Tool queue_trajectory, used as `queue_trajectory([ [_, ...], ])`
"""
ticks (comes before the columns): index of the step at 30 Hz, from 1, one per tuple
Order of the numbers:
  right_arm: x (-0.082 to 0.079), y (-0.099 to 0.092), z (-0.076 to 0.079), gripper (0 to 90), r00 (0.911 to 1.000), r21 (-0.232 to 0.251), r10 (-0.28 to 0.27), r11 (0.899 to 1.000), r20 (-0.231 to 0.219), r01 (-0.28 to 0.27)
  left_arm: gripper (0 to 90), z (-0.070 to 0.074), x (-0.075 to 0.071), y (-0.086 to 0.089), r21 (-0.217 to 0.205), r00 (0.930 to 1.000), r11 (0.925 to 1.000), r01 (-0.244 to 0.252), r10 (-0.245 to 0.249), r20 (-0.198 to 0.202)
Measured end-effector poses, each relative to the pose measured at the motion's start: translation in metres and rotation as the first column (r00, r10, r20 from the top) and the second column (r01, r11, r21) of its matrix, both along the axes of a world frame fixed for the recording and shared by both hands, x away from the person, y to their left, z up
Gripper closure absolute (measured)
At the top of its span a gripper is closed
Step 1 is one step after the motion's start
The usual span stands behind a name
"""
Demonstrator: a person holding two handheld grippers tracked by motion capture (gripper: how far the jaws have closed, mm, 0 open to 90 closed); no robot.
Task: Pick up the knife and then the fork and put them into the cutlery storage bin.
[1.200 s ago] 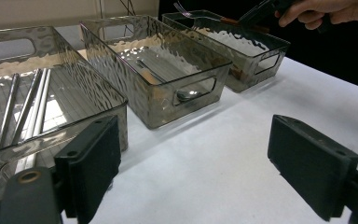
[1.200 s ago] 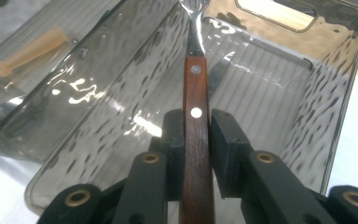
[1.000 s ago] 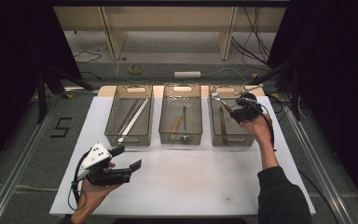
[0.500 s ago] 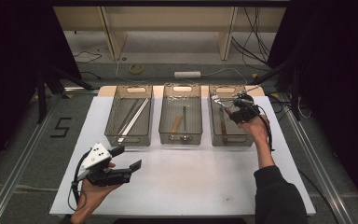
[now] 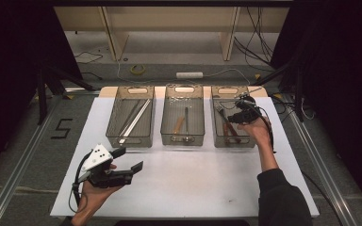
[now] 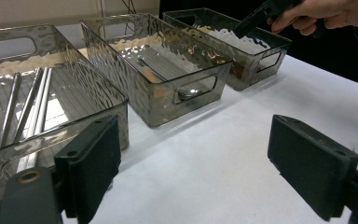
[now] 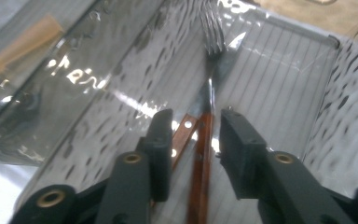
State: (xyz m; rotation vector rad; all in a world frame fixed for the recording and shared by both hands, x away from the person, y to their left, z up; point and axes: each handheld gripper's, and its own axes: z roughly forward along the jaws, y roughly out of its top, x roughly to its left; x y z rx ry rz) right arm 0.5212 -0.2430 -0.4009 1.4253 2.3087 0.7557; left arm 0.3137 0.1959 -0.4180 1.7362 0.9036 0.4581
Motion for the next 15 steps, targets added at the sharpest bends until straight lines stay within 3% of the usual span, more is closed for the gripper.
queue_trajectory([
  [9, -0.008, -0.002, 0.006, 49.5, 0.9997, 0.029, 0.009, 1.0, 0.021, -0.009, 16.7, 0.0, 0.0, 0.0, 0.0, 1.0, 1.0, 0.001, -0.001, 0.001],
  [15, -0.015, -0.003, 0.01, 44.8, 0.9986, 0.06, 0.018, 0.998, 0.049, -0.021, 16.7, 0.0, 0.0, -0.001, 0.0, 1.0, 1.0, 0.002, -0.002, -0.001],
])
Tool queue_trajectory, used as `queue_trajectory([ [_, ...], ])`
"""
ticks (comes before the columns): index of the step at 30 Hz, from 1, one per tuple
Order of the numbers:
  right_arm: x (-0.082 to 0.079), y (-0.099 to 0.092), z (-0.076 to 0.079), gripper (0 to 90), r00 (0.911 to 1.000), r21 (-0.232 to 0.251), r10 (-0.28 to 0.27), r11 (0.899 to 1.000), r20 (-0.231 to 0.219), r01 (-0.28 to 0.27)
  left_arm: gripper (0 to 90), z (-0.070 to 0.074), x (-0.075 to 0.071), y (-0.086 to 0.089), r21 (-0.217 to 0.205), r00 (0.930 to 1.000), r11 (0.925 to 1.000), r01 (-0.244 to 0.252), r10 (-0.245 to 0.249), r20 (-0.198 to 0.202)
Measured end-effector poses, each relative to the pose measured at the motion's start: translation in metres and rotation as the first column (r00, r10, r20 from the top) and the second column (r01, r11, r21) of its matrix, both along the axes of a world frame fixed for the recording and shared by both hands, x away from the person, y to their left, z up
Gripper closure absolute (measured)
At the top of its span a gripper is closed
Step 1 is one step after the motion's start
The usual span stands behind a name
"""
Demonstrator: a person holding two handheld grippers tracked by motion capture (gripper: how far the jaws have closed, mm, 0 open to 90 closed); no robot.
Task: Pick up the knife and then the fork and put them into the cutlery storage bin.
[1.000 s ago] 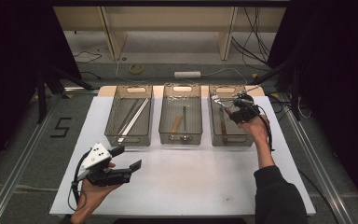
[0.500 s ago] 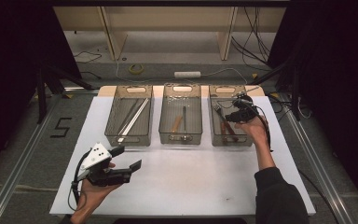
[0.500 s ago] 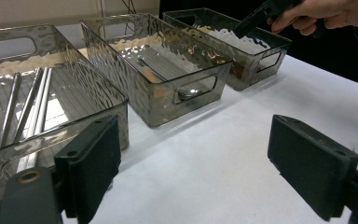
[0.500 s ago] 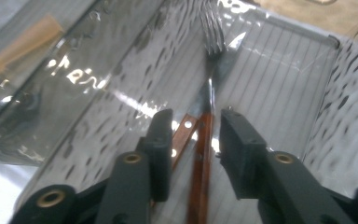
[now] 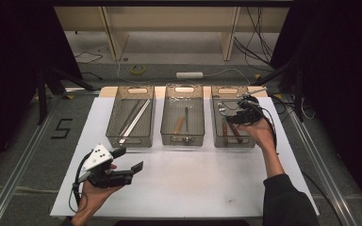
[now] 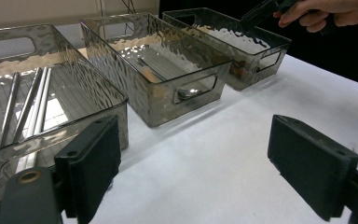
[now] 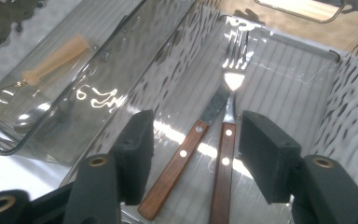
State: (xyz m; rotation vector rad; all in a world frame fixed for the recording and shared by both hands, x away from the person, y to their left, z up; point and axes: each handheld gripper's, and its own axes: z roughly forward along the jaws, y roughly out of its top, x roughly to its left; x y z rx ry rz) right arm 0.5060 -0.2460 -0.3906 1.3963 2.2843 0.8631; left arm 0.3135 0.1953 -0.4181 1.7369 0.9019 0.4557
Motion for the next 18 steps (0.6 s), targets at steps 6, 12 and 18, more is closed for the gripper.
queue_trajectory([
  [6, -0.009, -0.001, 0.001, 39.6, 0.9997, 0.047, 0.01, 0.999, 0.024, -0.011, 16.7, -0.001, 0.0, 0.0, 0.001, 1.0, 1.0, 0.001, -0.001, -0.003],
  [12, -0.021, 0.003, 0.002, 36.7, 0.9978, 0.081, 0.013, 0.997, 0.065, -0.018, 16.7, 0.0, 0.0, -0.001, 0.001, 1.0, 1.0, 0.001, -0.001, -0.004],
  [18, -0.033, 0.008, 0.001, 33.6, 0.995, 0.098, 0.024, 0.995, 0.097, -0.034, 16.7, -0.001, 0.001, 0.0, 0.002, 1.0, 1.0, 0.001, -0.001, -0.005],
])
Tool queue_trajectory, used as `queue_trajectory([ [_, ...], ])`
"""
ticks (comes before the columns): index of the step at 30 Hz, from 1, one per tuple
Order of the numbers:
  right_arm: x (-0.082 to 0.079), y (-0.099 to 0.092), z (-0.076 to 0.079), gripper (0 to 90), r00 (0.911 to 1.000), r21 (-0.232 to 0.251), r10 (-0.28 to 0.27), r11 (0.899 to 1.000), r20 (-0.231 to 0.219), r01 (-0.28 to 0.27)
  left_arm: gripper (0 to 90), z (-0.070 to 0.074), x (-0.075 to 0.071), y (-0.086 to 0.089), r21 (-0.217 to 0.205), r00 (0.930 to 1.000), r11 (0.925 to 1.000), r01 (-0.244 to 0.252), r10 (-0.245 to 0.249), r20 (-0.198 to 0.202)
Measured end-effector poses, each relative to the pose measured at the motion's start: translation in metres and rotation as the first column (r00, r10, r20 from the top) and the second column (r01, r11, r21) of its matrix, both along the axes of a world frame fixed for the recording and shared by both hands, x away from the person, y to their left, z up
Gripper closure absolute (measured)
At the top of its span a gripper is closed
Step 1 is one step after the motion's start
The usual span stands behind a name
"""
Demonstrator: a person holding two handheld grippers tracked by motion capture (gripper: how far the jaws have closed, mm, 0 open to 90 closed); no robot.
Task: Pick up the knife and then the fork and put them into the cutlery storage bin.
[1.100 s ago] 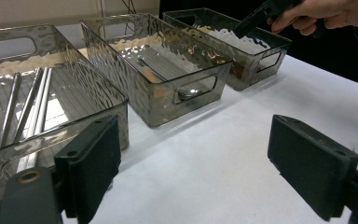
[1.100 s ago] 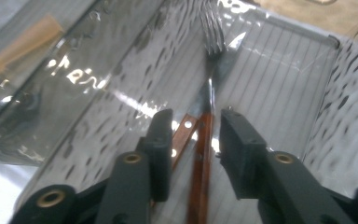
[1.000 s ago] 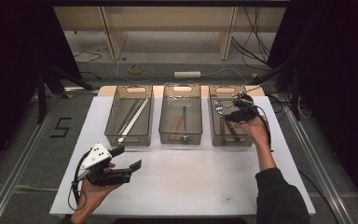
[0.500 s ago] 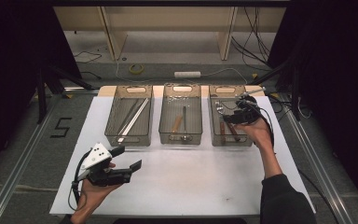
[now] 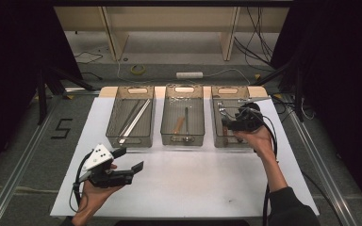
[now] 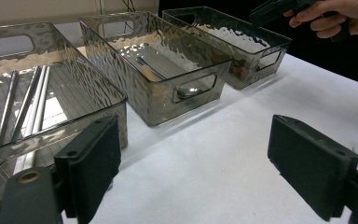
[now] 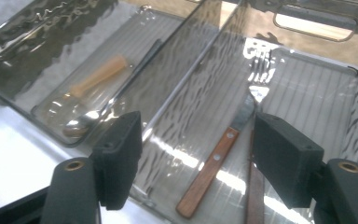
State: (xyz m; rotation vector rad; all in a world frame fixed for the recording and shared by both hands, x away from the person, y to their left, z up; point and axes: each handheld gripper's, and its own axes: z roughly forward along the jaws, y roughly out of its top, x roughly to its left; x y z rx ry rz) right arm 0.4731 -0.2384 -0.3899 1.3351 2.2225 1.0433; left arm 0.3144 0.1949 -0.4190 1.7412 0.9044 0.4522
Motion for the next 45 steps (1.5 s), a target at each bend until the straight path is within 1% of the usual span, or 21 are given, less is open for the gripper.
queue_trajectory([
  [3, -0.007, 0.002, -0.001, 32.4, 0.9998, 0.012, 0.011, 1.0, 0.017, -0.011, 16.7, 0.0, 0.0, 0.001, -0.002, 1.0, 1.0, -0.001, 0.001, 0.0],
  [9, -0.024, 0.007, 0.0, 30.7, 0.9974, 0.078, 0.039, 0.996, 0.061, -0.044, 16.7, 0.0, 0.0, 0.001, 0.0, 1.0, 1.0, -0.003, 0.003, -0.002],
  [11, -0.031, 0.008, 0.001, 29.8, 0.9959, 0.086, 0.049, 0.995, 0.076, -0.055, 16.7, 0.0, 0.0, 0.001, -0.001, 1.0, 1.0, -0.005, 0.005, -0.005],
  [16, -0.043, 0.009, 0.002, 28.1, 0.992, 0.138, 0.071, 0.987, 0.105, -0.085, 16.7, 0.0, 0.0, 0.0, 0.001, 1.0, 1.0, -0.004, 0.004, -0.004],
  [18, -0.048, 0.009, 0.001, 26.8, 0.9916, 0.155, 0.083, 0.983, 0.099, -0.097, 16.7, 0.0, 0.0, 0.0, 0.0, 1.0, 1.0, -0.004, 0.004, -0.004],
  [22, -0.057, 0.009, -0.001, 26.7, 0.9881, 0.162, 0.1, 0.98, 0.117, -0.118, 16.6, 0.0, -0.001, 0.0, 0.008, 1.0, 1.0, -0.002, 0.002, -0.005],
  [24, -0.061, 0.009, -0.002, 26.7, 0.9866, 0.182, 0.109, 0.975, 0.121, -0.13, 16.6, 0.0, -0.001, 0.001, 0.007, 1.0, 1.0, -0.003, 0.003, -0.005],
  [27, -0.067, 0.009, -0.003, 25.9, 0.9834, 0.19, 0.117, 0.971, 0.139, -0.142, 16.7, 0.0, -0.001, 0.0, 0.008, 1.0, 1.0, -0.001, 0.001, -0.006],
  [29, -0.072, 0.008, -0.003, 25.4, 0.9819, 0.202, 0.125, 0.967, 0.142, -0.152, 16.7, 0.0, -0.001, -0.001, 0.01, 1.0, 0.9999, 0.001, -0.001, -0.001],
  [33, -0.08, 0.007, -0.007, 25.3, 0.9781, 0.234, 0.135, 0.957, 0.158, -0.17, 16.7, -0.001, -0.002, 0.0, 0.011, 1.0, 0.9999, 0.003, -0.002, -0.006],
  [36, -0.087, 0.008, -0.008, 25.3, 0.9753, 0.24, 0.136, 0.955, 0.174, -0.176, 16.6, 0.0, -0.002, 0.0, 0.008, 1.0, 1.0, 0.005, -0.005, -0.004],
  [39, -0.094, 0.009, -0.009, 25.1, 0.9701, 0.221, 0.145, 0.957, 0.195, -0.188, 16.6, -0.001, -0.002, -0.001, 0.014, 1.0, 0.9999, 0.008, -0.008, -0.004],
  [45, -0.104, 0.009, -0.015, 25.1, 0.9677, 0.229, 0.155, 0.953, 0.199, -0.2, 16.7, -0.001, -0.002, 0.0, 0.009, 1.0, 0.9999, 0.006, -0.006, -0.006],
])
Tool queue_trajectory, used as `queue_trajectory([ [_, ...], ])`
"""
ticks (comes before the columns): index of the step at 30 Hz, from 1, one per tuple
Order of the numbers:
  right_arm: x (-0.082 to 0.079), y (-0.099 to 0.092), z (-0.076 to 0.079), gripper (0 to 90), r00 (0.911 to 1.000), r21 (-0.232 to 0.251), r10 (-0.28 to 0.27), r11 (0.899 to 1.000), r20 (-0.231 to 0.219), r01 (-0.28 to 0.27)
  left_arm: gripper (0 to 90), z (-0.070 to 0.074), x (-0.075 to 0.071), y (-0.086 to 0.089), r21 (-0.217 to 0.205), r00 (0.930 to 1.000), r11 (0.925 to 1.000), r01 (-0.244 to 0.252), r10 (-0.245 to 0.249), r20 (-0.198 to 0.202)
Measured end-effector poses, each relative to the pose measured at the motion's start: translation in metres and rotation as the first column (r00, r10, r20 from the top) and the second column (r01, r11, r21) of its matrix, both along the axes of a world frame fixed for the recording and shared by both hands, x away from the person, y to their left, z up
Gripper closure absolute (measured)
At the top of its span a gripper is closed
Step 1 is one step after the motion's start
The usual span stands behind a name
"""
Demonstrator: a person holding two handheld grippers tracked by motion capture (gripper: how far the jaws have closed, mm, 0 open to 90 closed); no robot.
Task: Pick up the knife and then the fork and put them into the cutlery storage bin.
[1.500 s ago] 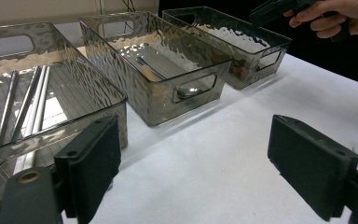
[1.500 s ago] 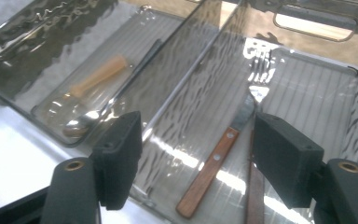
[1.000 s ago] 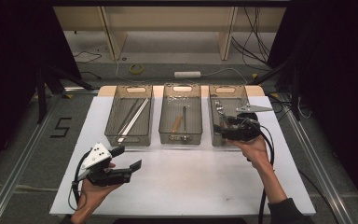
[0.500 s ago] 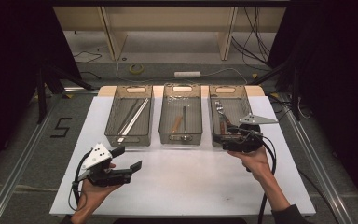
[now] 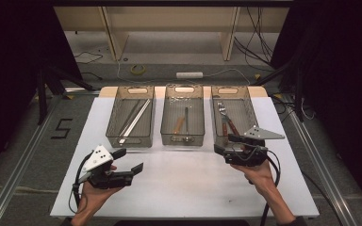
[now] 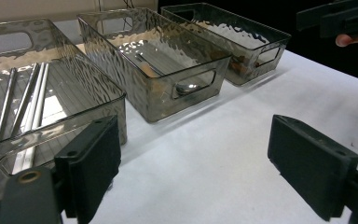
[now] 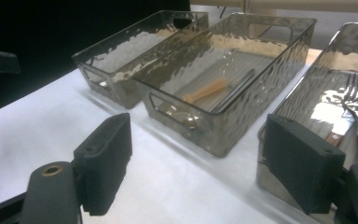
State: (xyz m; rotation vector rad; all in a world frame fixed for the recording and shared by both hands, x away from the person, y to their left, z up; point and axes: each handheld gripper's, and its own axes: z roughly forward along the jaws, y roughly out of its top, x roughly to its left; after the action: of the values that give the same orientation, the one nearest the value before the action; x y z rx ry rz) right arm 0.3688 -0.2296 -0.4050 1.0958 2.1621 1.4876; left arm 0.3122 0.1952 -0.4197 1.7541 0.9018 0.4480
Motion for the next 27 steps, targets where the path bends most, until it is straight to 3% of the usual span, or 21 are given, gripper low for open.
queue_trajectory([
  [27, -0.037, 0.003, -0.014, 24.0, 0.9978, 0.009, 0.056, 0.998, 0.034, -0.056, 16.6, 0.0, 0.0, 0.0, -0.006, 1.0, 1.0, 0.003, -0.003, -0.005],
])
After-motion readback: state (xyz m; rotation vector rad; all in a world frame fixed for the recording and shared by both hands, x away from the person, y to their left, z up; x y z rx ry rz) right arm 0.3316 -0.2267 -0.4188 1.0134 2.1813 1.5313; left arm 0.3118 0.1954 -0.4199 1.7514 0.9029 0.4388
